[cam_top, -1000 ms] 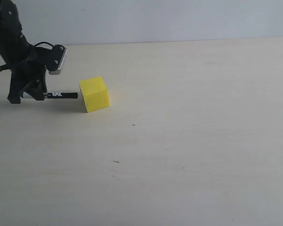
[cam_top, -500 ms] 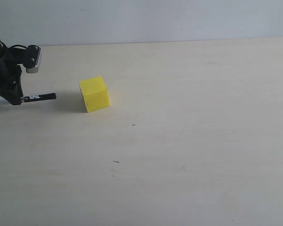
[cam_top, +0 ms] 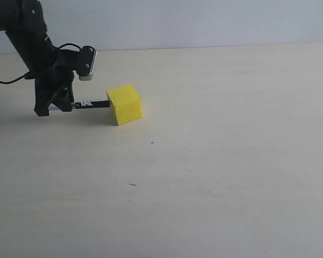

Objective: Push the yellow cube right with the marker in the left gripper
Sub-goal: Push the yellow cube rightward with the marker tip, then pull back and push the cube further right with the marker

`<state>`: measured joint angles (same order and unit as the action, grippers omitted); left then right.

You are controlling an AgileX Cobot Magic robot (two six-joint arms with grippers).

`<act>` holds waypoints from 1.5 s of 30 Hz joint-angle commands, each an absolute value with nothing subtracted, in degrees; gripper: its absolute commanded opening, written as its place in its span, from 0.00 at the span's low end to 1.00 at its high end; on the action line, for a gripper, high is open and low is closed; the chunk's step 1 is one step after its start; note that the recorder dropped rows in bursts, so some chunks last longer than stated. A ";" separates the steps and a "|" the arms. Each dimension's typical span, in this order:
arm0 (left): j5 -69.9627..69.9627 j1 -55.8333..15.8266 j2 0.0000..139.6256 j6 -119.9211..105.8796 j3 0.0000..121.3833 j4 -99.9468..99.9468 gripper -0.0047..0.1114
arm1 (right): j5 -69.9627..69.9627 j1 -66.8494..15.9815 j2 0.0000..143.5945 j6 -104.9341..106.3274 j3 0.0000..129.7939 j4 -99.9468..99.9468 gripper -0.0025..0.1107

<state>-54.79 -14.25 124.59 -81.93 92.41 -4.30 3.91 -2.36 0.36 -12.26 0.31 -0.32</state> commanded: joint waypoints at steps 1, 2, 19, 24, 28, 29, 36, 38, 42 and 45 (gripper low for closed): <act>-57.99 -11.28 124.67 -80.16 92.83 -4.29 0.04 | 3.81 -1.98 0.00 -12.07 0.00 -0.37 0.02; -58.32 -10.65 124.67 -79.19 92.83 -4.29 0.04 | 3.81 -1.98 0.00 -12.07 0.00 -0.37 0.02; -53.36 -14.69 124.67 -74.54 92.83 -6.16 0.04 | 3.81 -1.98 0.00 -12.07 0.00 -0.37 0.02; -48.17 -18.60 124.67 -74.54 92.83 -6.41 0.04 | 3.81 -1.98 0.00 -12.07 0.00 -0.37 0.02; -48.79 -18.55 124.67 -74.54 92.97 -6.27 0.04 | 3.81 -1.98 0.00 -12.07 0.00 -0.37 0.02; -49.49 -18.24 124.67 -74.54 92.97 -6.27 0.04 | 3.81 -1.98 0.00 -12.07 0.00 -0.37 0.02; -52.97 -14.47 124.67 -75.13 92.97 -3.95 0.04 | 3.81 -1.98 0.00 -12.07 0.00 -0.37 0.02; -54.02 -14.07 124.67 -77.93 92.97 -3.95 0.04 | 3.81 -1.98 0.00 -12.07 0.00 -0.37 0.02; -54.90 -14.07 124.67 -81.17 94.38 -5.46 0.04 | 3.81 -1.98 0.00 -12.07 0.00 -0.37 0.02; -56.97 -14.07 124.86 -83.29 97.01 -7.90 0.04 | 3.81 -1.98 0.00 -12.07 0.00 -0.37 0.02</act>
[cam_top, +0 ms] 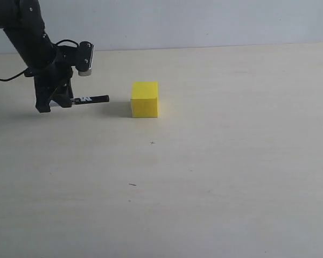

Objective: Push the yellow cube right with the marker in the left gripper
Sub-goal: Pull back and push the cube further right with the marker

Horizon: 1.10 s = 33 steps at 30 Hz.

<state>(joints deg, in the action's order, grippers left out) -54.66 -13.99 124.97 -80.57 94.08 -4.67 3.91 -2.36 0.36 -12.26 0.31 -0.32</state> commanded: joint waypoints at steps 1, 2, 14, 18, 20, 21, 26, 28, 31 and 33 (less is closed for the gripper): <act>-59.67 -14.07 125.75 -83.29 99.53 -7.68 0.04 | 3.81 -1.98 0.00 -12.07 0.00 -0.37 0.02; -61.01 -14.07 126.31 -82.43 100.53 -7.52 0.04 | 3.81 -1.98 0.00 -12.07 0.00 -0.37 0.02; -68.83 -14.44 137.36 -79.04 114.19 -2.72 0.04 | 3.81 -1.98 0.00 -12.07 0.00 -0.37 0.02; -68.61 -15.04 137.89 -79.04 114.21 -2.72 0.04 | 3.81 -1.98 0.00 -12.07 0.00 -0.37 0.02; -68.47 -15.66 137.96 -79.04 114.32 -2.72 0.04 | 3.81 -1.98 0.00 -12.07 0.00 -0.37 0.02; -68.16 -16.20 137.96 -78.90 114.32 -2.84 0.04 | 3.81 -1.98 0.00 -12.07 0.00 -0.37 0.02; -64.99 -22.12 138.03 -78.09 114.86 -5.11 0.04 | 3.81 -1.98 0.00 -12.07 0.00 -0.37 0.02; -64.86 -24.04 138.03 -78.20 115.42 -4.57 0.04 | 3.81 -1.98 0.00 -12.07 0.00 -0.37 0.02; -65.38 -23.43 138.03 -77.34 115.94 -4.24 0.04 | 3.81 -1.98 0.00 -12.07 0.00 -0.37 0.02; -68.12 -21.46 138.03 -75.96 115.94 -3.96 0.04 | 3.81 -1.98 0.00 -12.07 0.00 -0.37 0.02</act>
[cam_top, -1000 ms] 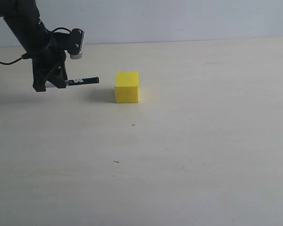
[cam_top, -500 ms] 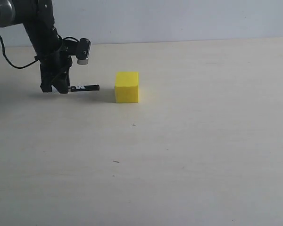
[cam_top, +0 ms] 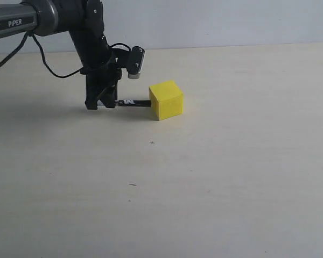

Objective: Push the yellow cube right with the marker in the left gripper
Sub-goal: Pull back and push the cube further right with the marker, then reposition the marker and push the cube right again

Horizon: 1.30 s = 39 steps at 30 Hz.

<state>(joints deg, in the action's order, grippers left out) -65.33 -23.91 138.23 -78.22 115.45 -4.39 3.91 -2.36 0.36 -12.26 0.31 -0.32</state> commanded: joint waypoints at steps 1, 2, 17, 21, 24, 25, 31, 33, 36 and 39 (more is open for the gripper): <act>-68.61 -20.91 138.03 -75.06 115.94 -3.96 0.04 | 3.81 -1.98 0.00 -12.07 0.00 -0.37 0.02; -69.75 -20.09 138.03 -73.62 115.94 -3.74 0.04 | 3.81 -1.98 0.00 -12.07 0.00 -0.37 0.02; -62.26 -27.41 138.48 -70.17 115.94 -6.80 0.04 | 3.81 -1.98 0.00 -12.07 0.00 -0.37 0.02; -62.65 -27.92 138.48 -69.64 115.94 -6.22 0.04 | 3.81 -1.98 0.00 -12.07 0.00 -0.37 0.02; -63.62 -26.89 138.48 -66.84 115.94 -3.89 0.04 | 3.81 -1.98 0.00 -12.07 0.00 -0.37 0.02; -63.62 -26.54 138.48 -65.34 115.94 -2.72 0.04 | 3.81 -1.98 0.00 -12.07 0.00 -0.37 0.02; -63.26 -25.26 138.48 -61.06 115.94 -0.70 0.04 | 3.81 -1.98 0.00 -12.07 0.00 -0.37 0.02; -62.27 -25.38 138.48 -61.06 115.94 -0.82 0.04 | 3.81 -1.98 0.00 -12.07 0.00 -0.37 0.02; -59.31 -26.06 138.48 -59.73 115.94 -0.82 0.04 | 3.81 -1.98 0.00 -12.07 0.00 -0.37 0.02; -56.55 -27.42 138.48 -59.35 115.94 -1.32 0.04 | 3.81 -1.98 0.00 -12.07 0.00 -0.37 0.02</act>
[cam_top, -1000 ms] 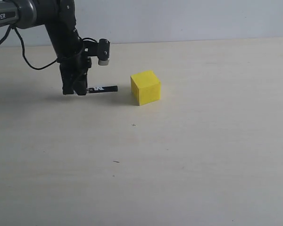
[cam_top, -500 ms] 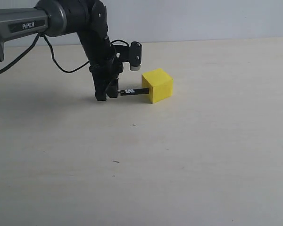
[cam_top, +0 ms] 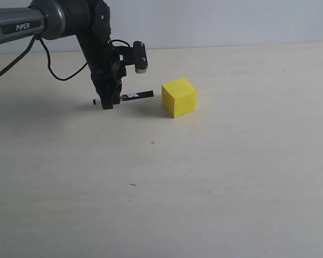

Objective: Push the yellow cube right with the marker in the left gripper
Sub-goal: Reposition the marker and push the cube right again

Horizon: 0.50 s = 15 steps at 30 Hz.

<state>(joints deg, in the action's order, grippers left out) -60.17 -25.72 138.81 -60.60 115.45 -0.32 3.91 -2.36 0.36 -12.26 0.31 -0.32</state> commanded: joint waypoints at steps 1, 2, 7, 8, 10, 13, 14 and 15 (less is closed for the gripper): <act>-55.72 -27.99 138.48 -59.35 115.94 -1.32 0.04 | 3.81 -1.98 0.00 -12.07 0.00 -0.37 0.02; -54.68 -28.56 138.48 -59.35 115.94 -1.32 0.04 | 3.81 -1.98 0.00 -12.07 0.00 -0.37 0.02; -50.49 -29.87 138.48 -59.35 115.94 -0.96 0.04 | 3.81 -1.98 0.00 -12.07 0.00 -0.37 0.02; -50.49 -29.87 138.48 -59.35 115.94 -0.45 0.04 | 3.81 -1.98 0.00 -12.07 0.00 -0.37 0.02; -51.02 -29.47 138.37 -58.17 115.94 1.46 0.04 | 3.81 -1.98 0.00 -12.07 0.00 -0.37 0.02; -53.35 -28.51 138.27 -56.59 115.94 3.77 0.04 | 3.81 -1.98 0.00 -12.07 0.00 -0.37 0.02; -54.18 -28.24 138.27 -56.72 115.94 4.52 0.04 | 3.81 -1.98 0.00 -12.07 0.00 -0.37 0.02; -54.82 -27.90 138.22 -56.72 115.94 5.20 0.04 | 3.81 -1.98 0.00 -12.07 0.00 -0.37 0.02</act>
<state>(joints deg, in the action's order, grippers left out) -52.61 -28.99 138.81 -57.72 115.45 3.01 3.91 -2.36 0.36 -12.26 0.31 -0.32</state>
